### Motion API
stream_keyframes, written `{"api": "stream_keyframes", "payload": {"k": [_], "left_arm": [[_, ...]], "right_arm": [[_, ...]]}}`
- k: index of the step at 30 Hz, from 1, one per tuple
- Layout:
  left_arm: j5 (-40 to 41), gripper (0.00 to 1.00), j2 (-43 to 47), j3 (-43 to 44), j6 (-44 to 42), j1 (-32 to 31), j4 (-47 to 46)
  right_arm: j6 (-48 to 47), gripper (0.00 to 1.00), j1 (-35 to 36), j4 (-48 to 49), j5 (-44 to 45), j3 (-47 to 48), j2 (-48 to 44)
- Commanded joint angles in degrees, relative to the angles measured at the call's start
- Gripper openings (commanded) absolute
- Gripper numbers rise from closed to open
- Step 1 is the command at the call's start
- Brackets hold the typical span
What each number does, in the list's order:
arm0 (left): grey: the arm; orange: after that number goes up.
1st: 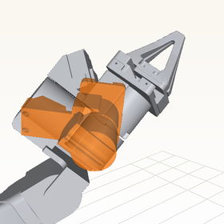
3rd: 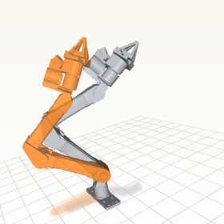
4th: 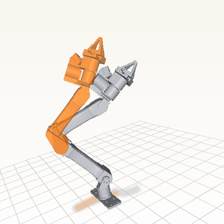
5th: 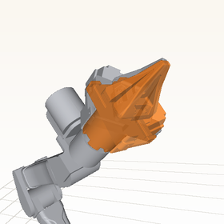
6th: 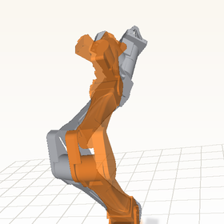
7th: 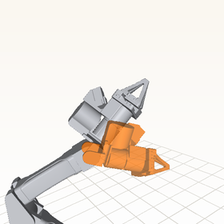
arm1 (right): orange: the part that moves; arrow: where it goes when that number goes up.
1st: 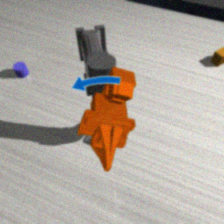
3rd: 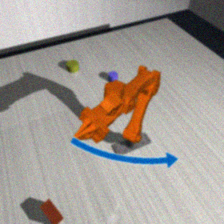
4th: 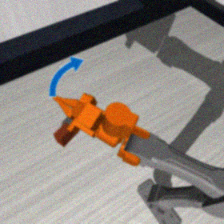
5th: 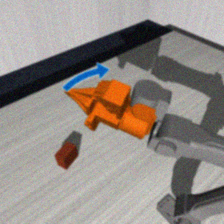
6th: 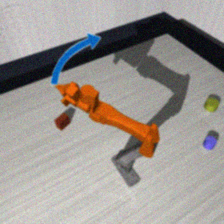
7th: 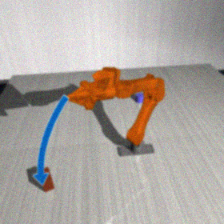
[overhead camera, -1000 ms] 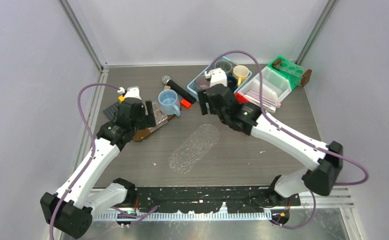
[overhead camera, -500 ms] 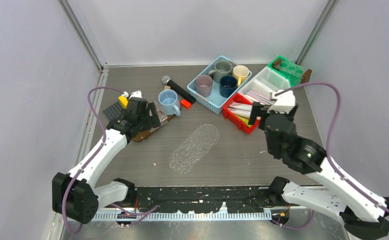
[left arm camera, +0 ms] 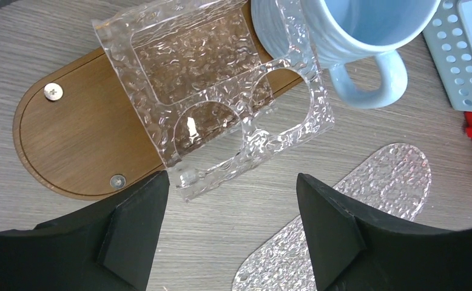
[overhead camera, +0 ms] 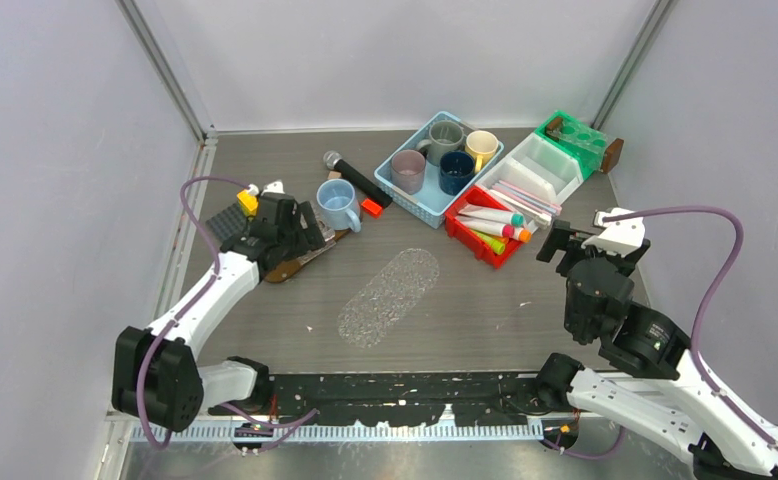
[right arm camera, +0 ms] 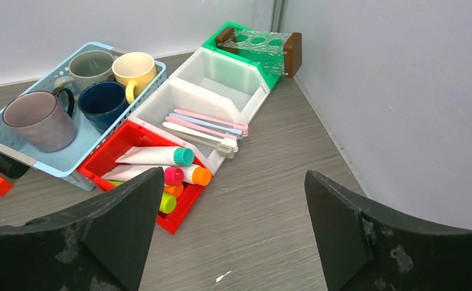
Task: Prepare toiletry sets of a toothbrush and toothpaste on the tray
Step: Place the toothpaste holder on the tray, then adjust the toothpaste holder on the tray.
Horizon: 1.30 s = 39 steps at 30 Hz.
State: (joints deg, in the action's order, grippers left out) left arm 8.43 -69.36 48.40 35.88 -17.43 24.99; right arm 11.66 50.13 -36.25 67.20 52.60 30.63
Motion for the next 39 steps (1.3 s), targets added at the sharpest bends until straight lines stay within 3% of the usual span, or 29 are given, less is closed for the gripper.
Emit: {"api": "stream_keyframes", "payload": {"k": [1, 26, 39], "left_arm": [[-1.58, 0.80, -0.92, -0.02, 1.72, 0.71, -5.14], [-3.69, 0.81, -3.56, 1.70, 3.15, 1.52, -8.92], [0.08, 0.97, 0.31, 2.39, -0.01, 1.54, -3.57]], "right_arm": [[-0.58, 0.93, -0.03, 1.35, 3.15, -0.27, -0.78], [-0.59, 0.93, -0.03, 0.92, 2.03, -0.48, 0.10], [-0.01, 0.94, -0.03, 0.59, -0.14, -0.05, 1.30]]}}
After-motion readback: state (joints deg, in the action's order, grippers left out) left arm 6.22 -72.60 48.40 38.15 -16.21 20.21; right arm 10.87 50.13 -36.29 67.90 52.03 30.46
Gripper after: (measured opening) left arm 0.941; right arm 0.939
